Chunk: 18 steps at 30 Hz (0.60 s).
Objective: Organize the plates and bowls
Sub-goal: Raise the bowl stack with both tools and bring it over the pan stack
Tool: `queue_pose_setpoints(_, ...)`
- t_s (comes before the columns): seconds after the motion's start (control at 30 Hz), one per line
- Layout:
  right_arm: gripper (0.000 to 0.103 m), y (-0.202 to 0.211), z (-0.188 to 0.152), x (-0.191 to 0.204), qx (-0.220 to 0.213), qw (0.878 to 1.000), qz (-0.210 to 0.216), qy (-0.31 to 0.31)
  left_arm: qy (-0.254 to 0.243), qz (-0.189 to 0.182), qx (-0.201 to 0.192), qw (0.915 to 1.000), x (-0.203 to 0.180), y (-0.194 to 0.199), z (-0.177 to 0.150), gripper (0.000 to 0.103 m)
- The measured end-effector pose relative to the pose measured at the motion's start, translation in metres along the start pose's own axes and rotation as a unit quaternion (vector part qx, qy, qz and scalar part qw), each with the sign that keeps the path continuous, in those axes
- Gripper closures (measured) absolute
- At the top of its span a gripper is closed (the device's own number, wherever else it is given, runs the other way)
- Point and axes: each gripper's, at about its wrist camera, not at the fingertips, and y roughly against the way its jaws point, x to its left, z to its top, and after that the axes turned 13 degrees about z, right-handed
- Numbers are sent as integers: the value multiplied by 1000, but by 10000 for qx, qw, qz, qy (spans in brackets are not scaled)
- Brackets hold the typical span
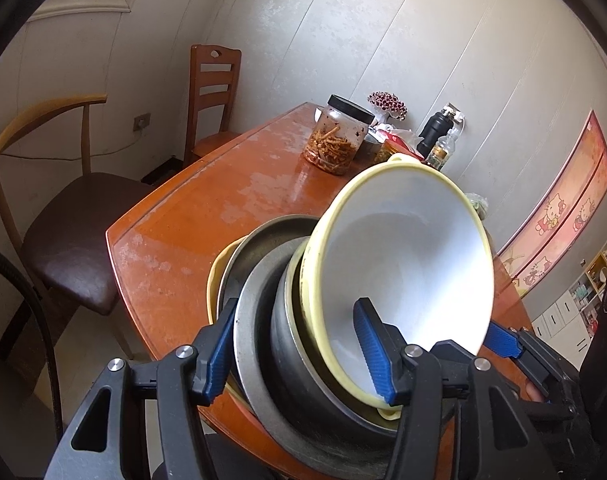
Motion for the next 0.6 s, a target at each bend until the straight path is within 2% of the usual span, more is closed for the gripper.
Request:
queue_pose_setpoints(0.23, 35, 4, -3, -3, 18, 10000, -32, -63, -28, -25, 4, 10000, -4, 2, 0, 39)
queue_pose_setpoints(0.5, 34, 8, -4, -3, -17, 10000, -23, -64, -26, 66, 2, 10000, -6, 8, -1, 38)
queue_pose_setpoints(0.6, 34, 10, -4, -3, -25, 10000, -20, -59, -30, 88, -71, 9999, -6, 13, -1, 34)
